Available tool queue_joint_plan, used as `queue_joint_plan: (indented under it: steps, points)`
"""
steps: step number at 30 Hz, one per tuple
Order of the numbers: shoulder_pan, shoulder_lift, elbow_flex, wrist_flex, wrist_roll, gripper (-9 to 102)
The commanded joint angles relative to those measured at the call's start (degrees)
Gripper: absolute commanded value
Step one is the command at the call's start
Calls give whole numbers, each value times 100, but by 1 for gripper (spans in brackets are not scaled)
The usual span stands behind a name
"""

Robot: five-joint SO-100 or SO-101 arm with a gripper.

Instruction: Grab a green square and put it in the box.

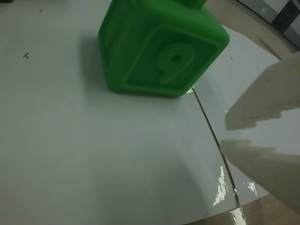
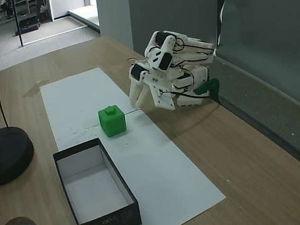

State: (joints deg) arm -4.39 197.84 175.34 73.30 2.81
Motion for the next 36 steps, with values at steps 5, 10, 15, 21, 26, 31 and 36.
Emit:
queue_joint_plan:
  steps: [5, 10, 15, 21, 26, 31, 36]
  points:
    - [9, 132, -343, 70, 9, 0]
    - [9, 132, -343, 70, 9, 0]
    - [9, 132, -343, 70, 9, 0]
    - [0, 132, -343, 70, 9, 0]
    - [0, 132, -343, 70, 0, 0]
    - [9, 141, -308, -176, -35, 0]
    - [70, 141, -149, -1090, -536, 9]
